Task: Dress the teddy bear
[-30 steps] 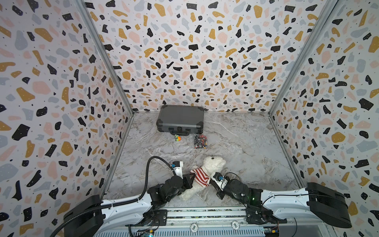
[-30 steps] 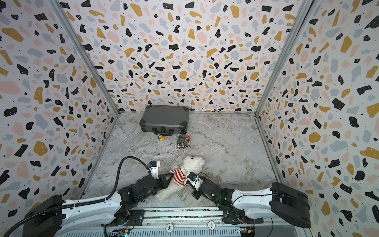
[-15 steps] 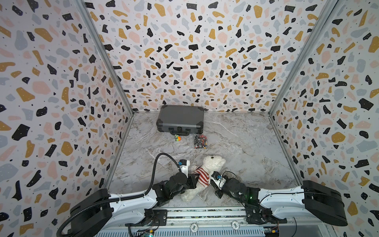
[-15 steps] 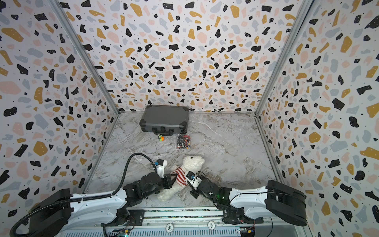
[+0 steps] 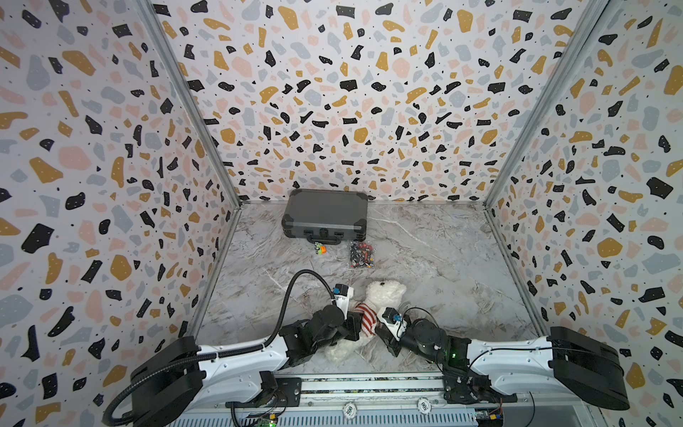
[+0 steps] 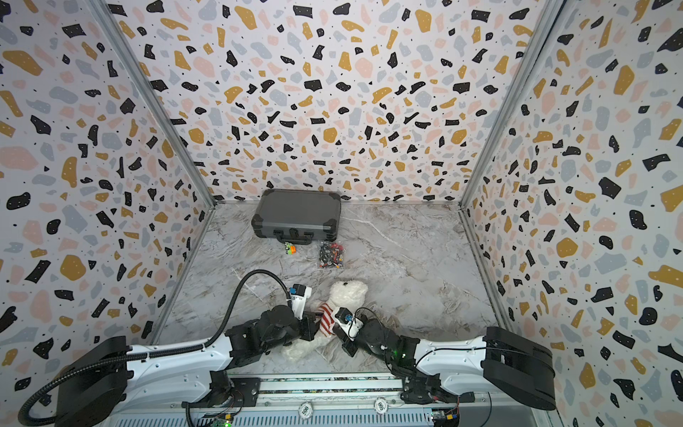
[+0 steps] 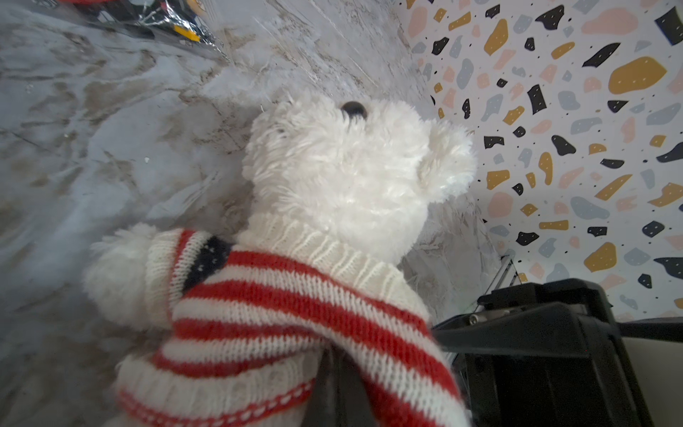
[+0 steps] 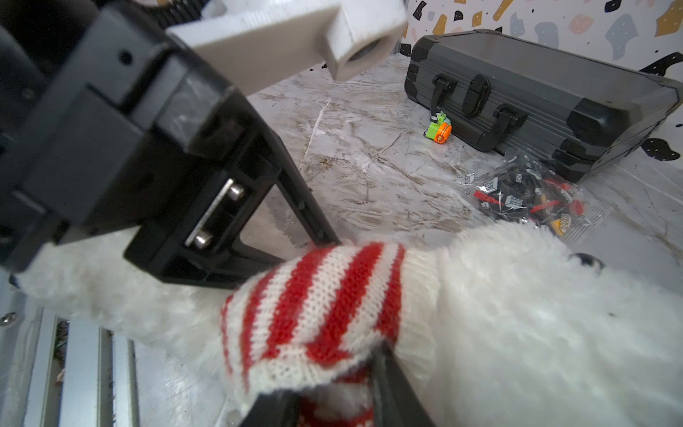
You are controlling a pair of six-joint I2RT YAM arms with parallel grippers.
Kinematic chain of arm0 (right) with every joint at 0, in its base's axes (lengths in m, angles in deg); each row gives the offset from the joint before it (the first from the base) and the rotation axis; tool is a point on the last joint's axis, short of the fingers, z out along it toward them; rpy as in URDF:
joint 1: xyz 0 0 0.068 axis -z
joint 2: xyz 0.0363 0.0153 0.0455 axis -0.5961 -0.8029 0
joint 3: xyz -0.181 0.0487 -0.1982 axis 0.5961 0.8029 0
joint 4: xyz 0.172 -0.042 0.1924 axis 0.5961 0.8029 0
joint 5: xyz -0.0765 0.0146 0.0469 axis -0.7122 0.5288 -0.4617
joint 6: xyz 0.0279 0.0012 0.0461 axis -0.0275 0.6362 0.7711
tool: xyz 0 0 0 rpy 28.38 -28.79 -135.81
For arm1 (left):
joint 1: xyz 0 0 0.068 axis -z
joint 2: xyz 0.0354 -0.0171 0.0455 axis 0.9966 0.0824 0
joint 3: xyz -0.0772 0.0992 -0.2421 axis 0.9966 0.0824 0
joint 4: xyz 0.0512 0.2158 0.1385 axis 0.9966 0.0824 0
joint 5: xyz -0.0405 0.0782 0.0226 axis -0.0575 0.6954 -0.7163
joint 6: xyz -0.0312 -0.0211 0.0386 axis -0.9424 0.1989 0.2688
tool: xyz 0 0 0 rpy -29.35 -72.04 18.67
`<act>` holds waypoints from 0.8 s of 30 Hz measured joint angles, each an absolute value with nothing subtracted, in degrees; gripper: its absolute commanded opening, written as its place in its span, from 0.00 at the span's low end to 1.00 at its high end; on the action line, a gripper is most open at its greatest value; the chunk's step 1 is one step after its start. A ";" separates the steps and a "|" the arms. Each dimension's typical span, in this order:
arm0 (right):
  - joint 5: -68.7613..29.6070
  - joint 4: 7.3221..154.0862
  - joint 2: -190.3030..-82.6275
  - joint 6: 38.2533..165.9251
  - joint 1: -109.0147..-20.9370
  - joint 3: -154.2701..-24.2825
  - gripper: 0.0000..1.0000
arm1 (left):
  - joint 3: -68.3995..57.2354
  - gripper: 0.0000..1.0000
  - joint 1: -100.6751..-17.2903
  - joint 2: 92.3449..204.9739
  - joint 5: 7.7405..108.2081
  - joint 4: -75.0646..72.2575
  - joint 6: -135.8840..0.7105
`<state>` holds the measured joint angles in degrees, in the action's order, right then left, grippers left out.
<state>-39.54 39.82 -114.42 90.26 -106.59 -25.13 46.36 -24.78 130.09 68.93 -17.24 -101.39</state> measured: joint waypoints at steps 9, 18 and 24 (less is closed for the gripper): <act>-44.50 40.87 -110.81 88.18 -109.02 -25.13 0.35 | 43.85 0.00 -24.74 130.83 66.00 -14.07 -96.89; -44.90 40.76 -111.65 85.73 -111.25 -25.21 0.35 | 42.23 0.00 -23.52 130.22 65.15 -8.71 -91.97; -44.74 40.56 -111.60 84.88 -111.94 -25.21 0.11 | 42.23 0.00 -22.82 130.55 64.91 -8.47 -90.62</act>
